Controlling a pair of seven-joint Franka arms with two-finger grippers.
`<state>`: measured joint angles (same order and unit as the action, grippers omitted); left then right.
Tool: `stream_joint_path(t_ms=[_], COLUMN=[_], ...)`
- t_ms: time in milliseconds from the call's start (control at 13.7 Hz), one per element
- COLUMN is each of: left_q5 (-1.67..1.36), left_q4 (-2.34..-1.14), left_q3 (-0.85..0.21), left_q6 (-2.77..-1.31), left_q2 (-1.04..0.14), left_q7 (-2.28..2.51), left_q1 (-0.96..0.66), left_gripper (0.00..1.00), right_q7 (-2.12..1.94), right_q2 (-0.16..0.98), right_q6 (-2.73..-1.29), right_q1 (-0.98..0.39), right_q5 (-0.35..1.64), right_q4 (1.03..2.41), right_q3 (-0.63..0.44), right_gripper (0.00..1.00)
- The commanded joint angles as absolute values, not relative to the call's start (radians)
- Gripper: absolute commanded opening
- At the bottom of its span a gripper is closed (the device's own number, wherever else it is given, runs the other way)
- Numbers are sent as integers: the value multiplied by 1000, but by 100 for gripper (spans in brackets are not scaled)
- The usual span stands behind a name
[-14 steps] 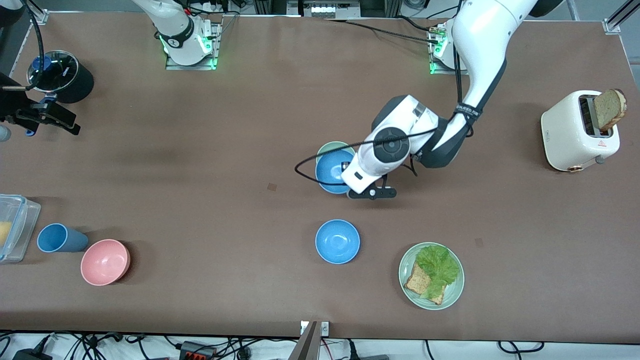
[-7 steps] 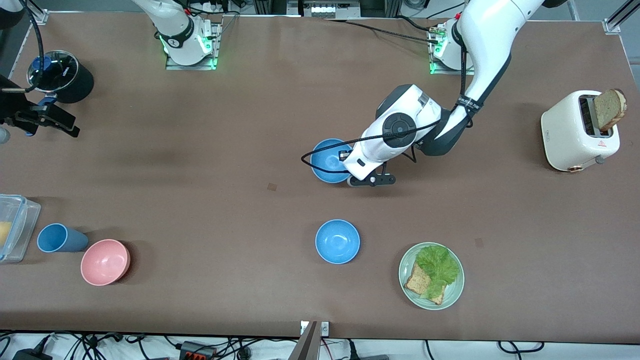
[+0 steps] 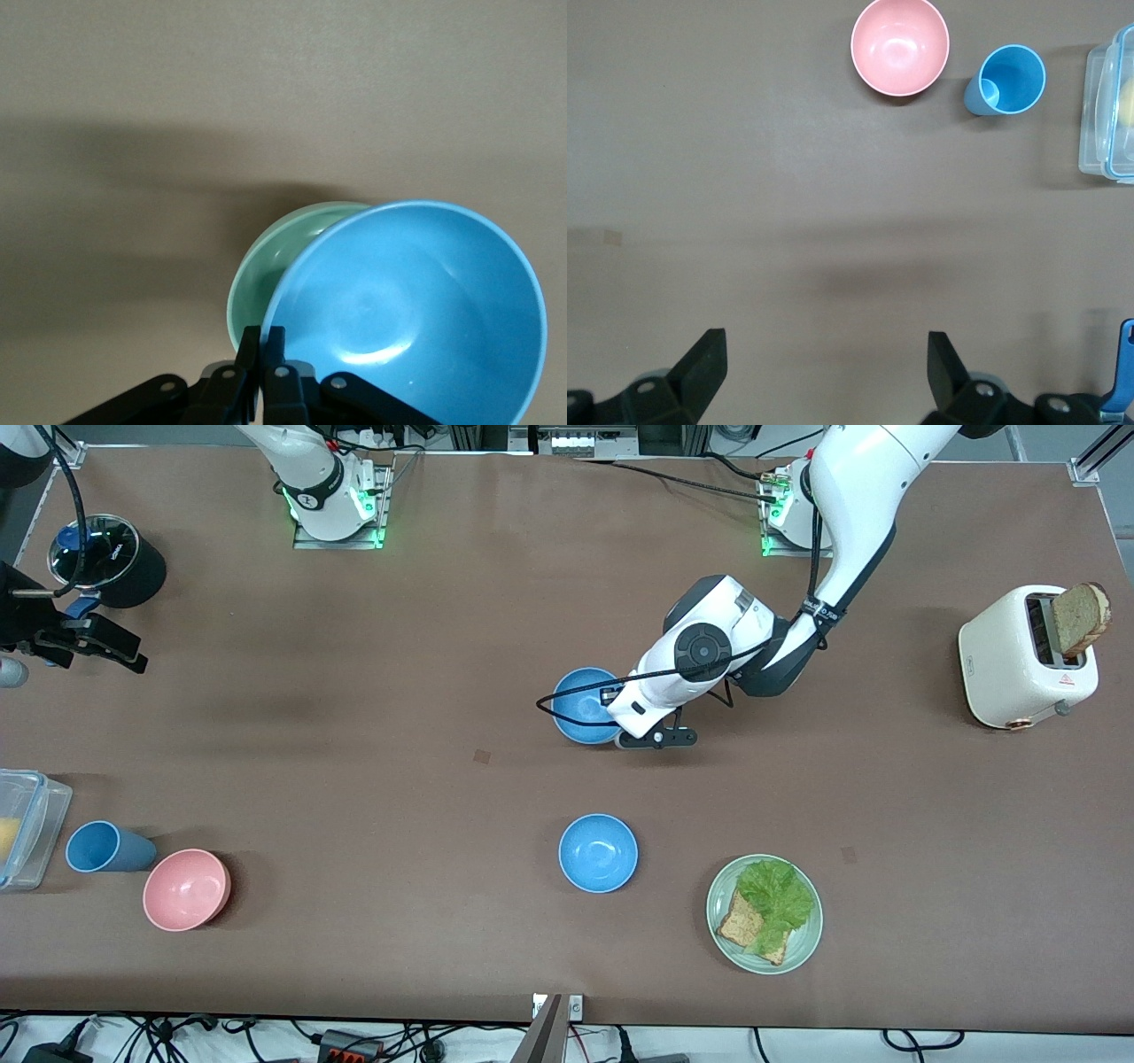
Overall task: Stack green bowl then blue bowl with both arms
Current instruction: 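Lower the blue bowl into the green bowl with the left gripper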
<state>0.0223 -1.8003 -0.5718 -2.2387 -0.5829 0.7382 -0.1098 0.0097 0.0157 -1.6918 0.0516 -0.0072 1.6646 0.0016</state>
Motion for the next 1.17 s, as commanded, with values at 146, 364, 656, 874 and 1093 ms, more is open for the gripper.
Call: stream_joint_path(t_ms=[146, 364, 656, 874, 1093], left_q5=[12, 14, 17, 17, 11], left_q4=[-1848, -1855, -1859, -1835, -1789], left_q3=[-583, -583, -581, -587, -589], left_q6=[-2252, -2250, -2249, -2191, -2093], left_q2=[-541, -541, -541, -531, -477], left_q7=[741, 733, 733, 729, 704], left_q1=[-89, -84, -83, -60, -49], left_gripper=[0, 0, 10, 27, 29], right_q7=[-6, -6, -6, -12, -2], right_q2=[21, 21, 21, 11, 3], right_q6=[-1692, -1689, -1700, -1665, -1596], right_q1=[54, 54, 58, 58, 55], right_q5=[-11, -11, -11, -11, -20], right_q4=[1644, 1644, 1616, 1572, 1514], right_q3=[5, 5, 3, 2, 5], right_gripper=[100, 100, 100, 100, 100])
